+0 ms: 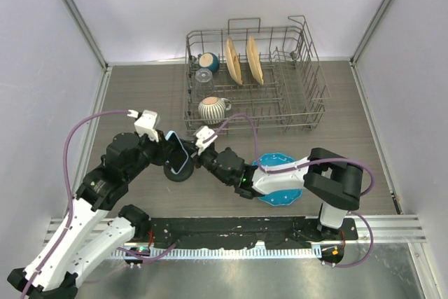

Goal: Place the phone on the phone stand

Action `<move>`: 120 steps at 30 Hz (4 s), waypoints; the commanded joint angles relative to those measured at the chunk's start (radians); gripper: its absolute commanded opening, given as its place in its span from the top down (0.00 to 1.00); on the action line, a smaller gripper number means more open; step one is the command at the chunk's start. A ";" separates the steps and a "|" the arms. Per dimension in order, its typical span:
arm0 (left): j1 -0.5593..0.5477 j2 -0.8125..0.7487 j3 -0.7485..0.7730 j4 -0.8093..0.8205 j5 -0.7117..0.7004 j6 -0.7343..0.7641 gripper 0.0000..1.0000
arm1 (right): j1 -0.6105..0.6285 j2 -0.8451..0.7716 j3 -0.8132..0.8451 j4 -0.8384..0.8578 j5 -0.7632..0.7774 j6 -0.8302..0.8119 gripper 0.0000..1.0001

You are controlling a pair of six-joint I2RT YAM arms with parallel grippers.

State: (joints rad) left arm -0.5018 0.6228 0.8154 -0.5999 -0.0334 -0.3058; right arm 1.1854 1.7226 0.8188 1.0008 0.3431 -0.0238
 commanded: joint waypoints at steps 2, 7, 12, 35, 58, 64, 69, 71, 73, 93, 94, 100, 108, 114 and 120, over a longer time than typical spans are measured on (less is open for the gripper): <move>-0.152 -0.023 -0.062 0.047 -0.501 0.342 1.00 | 0.057 -0.015 0.225 -0.194 0.341 -0.009 1.00; -0.297 0.112 -0.078 0.063 -0.793 0.344 1.00 | 0.088 -0.012 0.309 -0.337 0.370 0.016 1.00; -0.293 0.121 -0.096 0.133 -0.793 0.310 1.00 | 0.157 0.026 0.306 -0.240 0.496 -0.016 1.00; -0.181 -0.008 -0.137 0.128 -0.519 0.293 1.00 | 0.355 -0.049 0.197 0.261 0.757 -0.556 1.00; -0.181 -0.132 0.087 0.000 0.098 0.270 1.00 | -0.259 -0.144 0.130 -0.364 -1.144 -0.013 0.17; -0.181 -0.118 0.041 0.028 0.202 0.284 1.00 | -0.260 -0.075 0.183 -0.427 -1.223 -0.036 0.21; -0.181 -0.118 0.005 0.064 0.211 0.301 1.00 | -0.262 -0.025 0.224 -0.475 -1.280 -0.034 0.30; -0.181 -0.113 0.004 0.066 0.210 0.301 1.00 | -0.262 0.001 0.247 -0.485 -1.306 -0.030 0.35; -0.181 -0.115 0.001 0.069 0.202 0.328 1.00 | -0.262 0.018 0.263 -0.485 -1.323 -0.027 0.38; -0.181 -0.117 -0.056 0.115 0.067 0.318 1.00 | -0.217 -0.055 0.068 -0.058 -0.737 0.154 1.00; -0.181 -0.112 -0.062 0.124 0.067 0.315 1.00 | -0.217 -0.055 0.060 -0.038 -0.746 0.159 1.00; -0.181 -0.089 -0.068 0.135 0.069 0.321 1.00 | -0.217 -0.078 0.023 0.052 -0.851 0.154 1.00; -0.181 -0.058 0.014 0.032 -0.049 0.196 0.40 | -0.254 -0.057 0.040 0.036 -0.948 0.185 0.99; -0.181 -0.012 0.192 -0.181 -0.365 -0.121 0.20 | -0.250 -0.026 0.045 0.102 -0.834 0.263 0.99; -0.181 0.044 0.301 -0.345 -0.381 -0.263 0.14 | -0.207 0.008 0.034 0.159 -0.675 0.279 0.99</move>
State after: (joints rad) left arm -0.6849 0.6334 1.0649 -0.8223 -0.3367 -0.4076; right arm 0.9516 1.7313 0.8143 0.9657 -0.4850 0.2260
